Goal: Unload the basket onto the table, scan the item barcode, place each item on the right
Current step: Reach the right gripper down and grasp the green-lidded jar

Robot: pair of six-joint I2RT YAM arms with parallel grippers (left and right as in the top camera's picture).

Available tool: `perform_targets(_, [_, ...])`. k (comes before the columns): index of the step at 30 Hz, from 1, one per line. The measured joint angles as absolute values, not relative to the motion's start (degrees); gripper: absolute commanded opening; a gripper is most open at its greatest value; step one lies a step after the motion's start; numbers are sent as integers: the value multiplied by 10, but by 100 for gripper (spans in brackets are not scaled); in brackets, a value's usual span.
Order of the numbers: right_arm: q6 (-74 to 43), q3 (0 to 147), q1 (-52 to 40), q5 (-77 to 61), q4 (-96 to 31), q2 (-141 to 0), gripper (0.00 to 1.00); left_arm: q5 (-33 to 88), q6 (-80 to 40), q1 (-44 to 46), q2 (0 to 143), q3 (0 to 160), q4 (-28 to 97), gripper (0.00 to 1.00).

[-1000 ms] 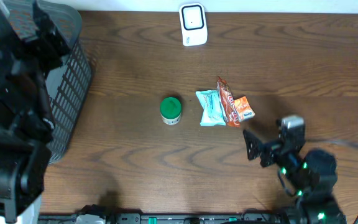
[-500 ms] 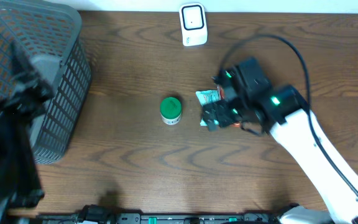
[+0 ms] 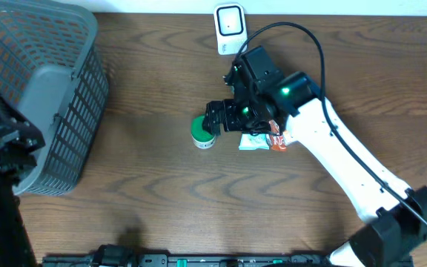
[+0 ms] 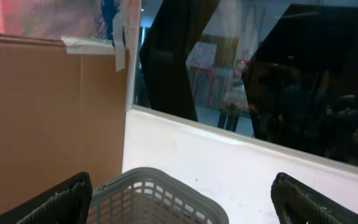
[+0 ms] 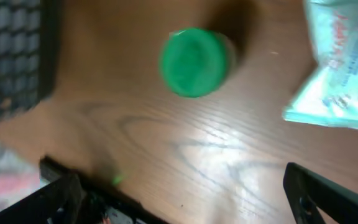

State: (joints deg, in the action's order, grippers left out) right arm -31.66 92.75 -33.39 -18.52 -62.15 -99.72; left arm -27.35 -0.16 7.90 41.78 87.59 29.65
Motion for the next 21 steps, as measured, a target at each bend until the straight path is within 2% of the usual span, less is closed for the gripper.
perform_targets(5, [-380,996,-345,-145,-666,-1053,99,-274,4,79,375,876,298,92])
perform_targets(13, [-420,1092,-364,-115,-691,-1149,99,-272,30,79,272,876,300,92])
perform_targets(21, [-479,1106,-387,-60,-735,-1176,99,-237,31,79,201,896,316,92])
